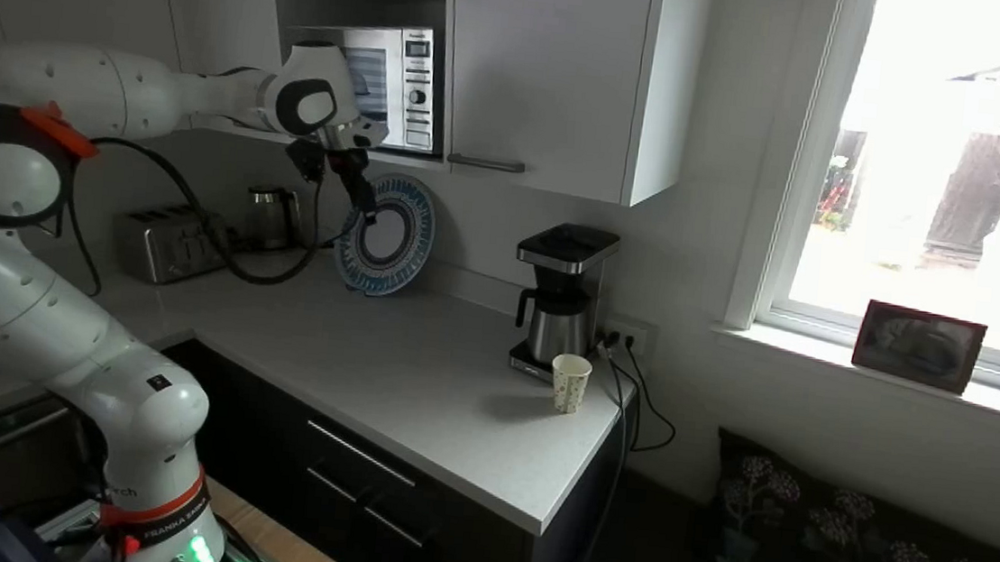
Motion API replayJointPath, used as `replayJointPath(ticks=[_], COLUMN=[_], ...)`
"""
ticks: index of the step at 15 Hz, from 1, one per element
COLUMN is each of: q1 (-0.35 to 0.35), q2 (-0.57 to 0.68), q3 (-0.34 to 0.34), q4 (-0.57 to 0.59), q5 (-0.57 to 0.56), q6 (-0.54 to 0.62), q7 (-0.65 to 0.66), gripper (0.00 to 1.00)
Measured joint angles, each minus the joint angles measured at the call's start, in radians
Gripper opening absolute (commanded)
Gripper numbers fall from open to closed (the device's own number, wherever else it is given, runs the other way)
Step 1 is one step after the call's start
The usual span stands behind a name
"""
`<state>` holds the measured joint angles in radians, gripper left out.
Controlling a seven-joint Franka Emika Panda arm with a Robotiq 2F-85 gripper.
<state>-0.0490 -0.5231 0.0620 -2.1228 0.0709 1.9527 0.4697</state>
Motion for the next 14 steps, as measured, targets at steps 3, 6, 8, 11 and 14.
replayJointPath(ticks=[3,6,8,11,14], q1=[-0.015,-0.018,-0.033,-0.071,-0.111], q2=[0.0,-0.001,-0.003,-0.024,-0.059], q3=[-0.001,-0.001,-0.005,-0.033,-0.053], q4=[-0.034,-0.033,-0.03,-0.033,-0.046], q5=[0.012,0.012,0.02,0.046,0.073], q6=[0.03,0.032,0.075,0.109,0.109], q7=[0.038,0.043,0.066,0.13,0.219], gripper=[1.0,1.0,1.0,1.0,1.0])
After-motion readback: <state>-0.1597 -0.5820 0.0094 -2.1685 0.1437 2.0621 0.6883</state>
